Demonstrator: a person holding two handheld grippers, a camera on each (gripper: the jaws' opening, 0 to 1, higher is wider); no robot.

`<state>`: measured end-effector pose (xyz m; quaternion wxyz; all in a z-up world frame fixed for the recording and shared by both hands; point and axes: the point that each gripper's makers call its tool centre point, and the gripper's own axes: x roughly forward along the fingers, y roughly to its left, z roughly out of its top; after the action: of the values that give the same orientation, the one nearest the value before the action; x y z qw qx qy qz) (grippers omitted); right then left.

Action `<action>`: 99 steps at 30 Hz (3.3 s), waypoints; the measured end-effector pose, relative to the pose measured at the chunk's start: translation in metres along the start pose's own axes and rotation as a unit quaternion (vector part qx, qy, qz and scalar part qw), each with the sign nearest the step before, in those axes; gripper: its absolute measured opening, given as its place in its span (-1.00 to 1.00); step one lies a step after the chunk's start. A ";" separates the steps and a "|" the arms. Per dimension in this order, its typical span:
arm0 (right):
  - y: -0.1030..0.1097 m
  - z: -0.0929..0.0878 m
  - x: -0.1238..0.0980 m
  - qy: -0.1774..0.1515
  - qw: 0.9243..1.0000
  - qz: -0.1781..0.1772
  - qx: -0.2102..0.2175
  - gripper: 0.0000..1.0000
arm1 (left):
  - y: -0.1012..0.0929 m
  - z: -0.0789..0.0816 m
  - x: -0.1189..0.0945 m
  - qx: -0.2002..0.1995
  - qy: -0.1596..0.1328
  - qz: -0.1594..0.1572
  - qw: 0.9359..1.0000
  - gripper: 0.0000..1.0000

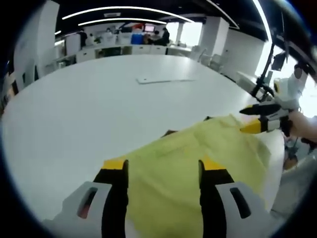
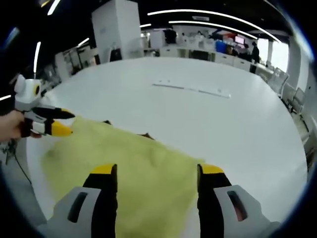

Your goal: Fold the garment on the visible template until the final outline fits inside the template.

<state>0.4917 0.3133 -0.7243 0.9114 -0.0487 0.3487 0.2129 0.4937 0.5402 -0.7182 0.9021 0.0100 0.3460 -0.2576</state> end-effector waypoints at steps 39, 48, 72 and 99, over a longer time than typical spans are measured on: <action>0.039 -0.049 -0.076 0.019 0.998 0.063 0.017 0.66 | -0.035 -0.036 -0.075 -0.008 0.014 -0.026 1.000 0.54; 0.048 -0.055 -0.096 0.020 0.997 0.074 0.017 0.70 | -0.040 -0.045 -0.095 -0.012 0.011 -0.026 1.000 0.57; 0.059 -0.069 -0.152 0.020 0.996 0.092 0.008 0.85 | -0.055 -0.071 -0.151 -0.019 0.007 -0.034 0.999 0.79; 0.063 -0.089 -0.209 0.011 0.995 0.103 0.010 0.99 | -0.077 -0.090 -0.201 -0.012 0.005 -0.045 0.999 0.99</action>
<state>0.2713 0.2756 -0.6501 0.8813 -0.0057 0.3639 0.3014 0.2755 0.5834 -0.6481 0.8881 -0.0154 0.3536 -0.2934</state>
